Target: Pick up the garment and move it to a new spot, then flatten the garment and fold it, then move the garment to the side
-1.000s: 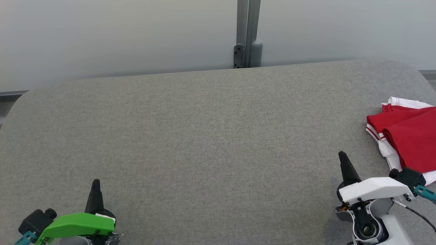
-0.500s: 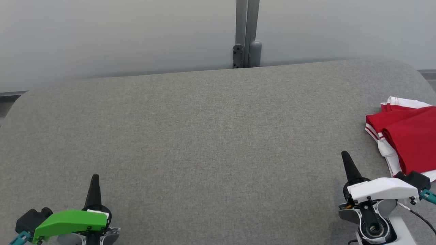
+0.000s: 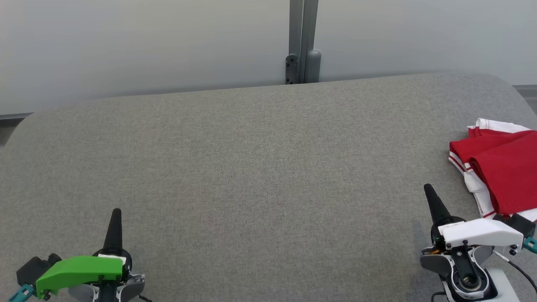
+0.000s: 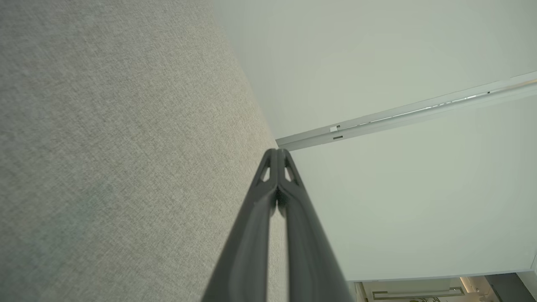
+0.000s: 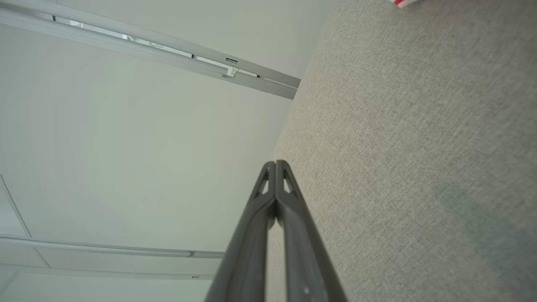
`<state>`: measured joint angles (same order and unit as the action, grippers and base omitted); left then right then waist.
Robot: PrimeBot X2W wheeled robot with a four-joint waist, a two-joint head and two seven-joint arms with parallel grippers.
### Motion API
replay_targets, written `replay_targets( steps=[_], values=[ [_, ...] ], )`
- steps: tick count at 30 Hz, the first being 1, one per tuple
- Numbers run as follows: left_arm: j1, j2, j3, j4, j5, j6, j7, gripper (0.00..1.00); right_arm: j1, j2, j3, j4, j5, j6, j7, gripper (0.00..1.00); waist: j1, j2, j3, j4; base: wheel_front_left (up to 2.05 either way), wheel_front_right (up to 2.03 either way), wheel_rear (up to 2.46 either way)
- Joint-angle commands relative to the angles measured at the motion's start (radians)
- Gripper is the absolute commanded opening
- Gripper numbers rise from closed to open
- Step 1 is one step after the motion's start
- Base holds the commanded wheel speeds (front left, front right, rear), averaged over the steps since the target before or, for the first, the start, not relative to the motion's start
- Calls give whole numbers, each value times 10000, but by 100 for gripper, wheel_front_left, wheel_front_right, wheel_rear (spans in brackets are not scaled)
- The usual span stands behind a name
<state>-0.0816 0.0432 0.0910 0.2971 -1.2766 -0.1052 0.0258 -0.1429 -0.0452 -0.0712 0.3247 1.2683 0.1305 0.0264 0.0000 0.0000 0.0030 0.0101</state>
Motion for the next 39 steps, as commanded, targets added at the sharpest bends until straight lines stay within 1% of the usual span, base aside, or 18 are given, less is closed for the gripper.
replay_targets(
  steps=[1,18,39],
  values=[
    [-223,82,44,-116,-286,-47,72,0,72,-59,-48,-162,259,5,87,0,0,0,0,-3,0,0,0],
    [-276,92,141,-310,-1652,-159,446,0,207,-66,-232,-468,1690,5,450,0,0,0,0,-42,0,0,0],
    [-333,100,234,-513,-3137,-275,840,0,372,-71,-418,-784,3174,4,840,0,0,0,1,-89,0,0,0]
  ],
)
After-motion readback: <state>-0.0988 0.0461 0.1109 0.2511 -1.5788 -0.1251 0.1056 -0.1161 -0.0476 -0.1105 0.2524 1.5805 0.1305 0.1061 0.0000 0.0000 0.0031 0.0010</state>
